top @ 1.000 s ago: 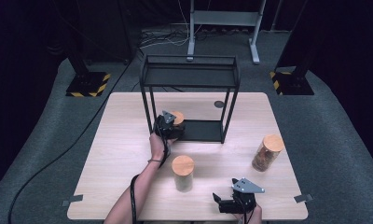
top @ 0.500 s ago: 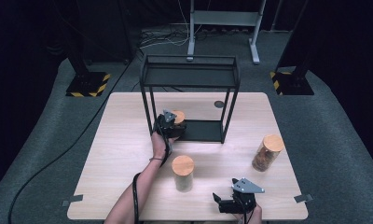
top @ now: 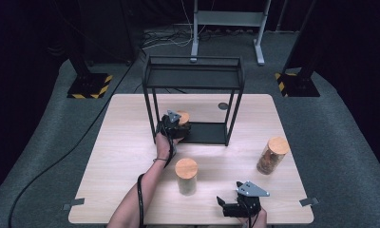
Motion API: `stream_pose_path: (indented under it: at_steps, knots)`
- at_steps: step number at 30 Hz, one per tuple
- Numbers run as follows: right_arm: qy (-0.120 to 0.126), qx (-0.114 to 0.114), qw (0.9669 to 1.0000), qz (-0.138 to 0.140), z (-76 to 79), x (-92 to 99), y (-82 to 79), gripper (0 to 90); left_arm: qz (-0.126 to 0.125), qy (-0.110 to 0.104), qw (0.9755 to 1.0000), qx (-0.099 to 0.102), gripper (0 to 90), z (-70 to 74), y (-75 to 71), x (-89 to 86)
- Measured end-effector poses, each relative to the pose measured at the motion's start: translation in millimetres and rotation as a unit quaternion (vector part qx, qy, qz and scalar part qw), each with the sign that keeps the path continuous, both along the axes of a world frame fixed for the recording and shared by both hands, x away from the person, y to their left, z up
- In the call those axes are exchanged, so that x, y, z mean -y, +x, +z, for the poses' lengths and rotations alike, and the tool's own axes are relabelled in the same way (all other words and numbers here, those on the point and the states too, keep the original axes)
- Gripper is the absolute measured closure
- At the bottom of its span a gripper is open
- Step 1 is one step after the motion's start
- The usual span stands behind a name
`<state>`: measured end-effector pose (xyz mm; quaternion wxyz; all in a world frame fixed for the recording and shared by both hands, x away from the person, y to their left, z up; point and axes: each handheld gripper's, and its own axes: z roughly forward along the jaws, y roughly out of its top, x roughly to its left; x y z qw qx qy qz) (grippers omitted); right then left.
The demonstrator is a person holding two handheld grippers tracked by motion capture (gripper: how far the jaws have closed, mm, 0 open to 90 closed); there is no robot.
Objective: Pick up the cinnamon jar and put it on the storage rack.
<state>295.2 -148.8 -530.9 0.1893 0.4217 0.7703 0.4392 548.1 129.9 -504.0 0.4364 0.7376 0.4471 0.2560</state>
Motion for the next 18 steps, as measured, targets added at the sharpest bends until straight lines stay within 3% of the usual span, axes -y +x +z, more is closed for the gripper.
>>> stream_pose_path:
  at_steps: [18]
  knots:
    - [0.0,0.0,1.0,0.0,0.0,0.1,0.1,3.5,0.003,0.003,1.0,-0.004,24.8,1.0,0.1,0.4]
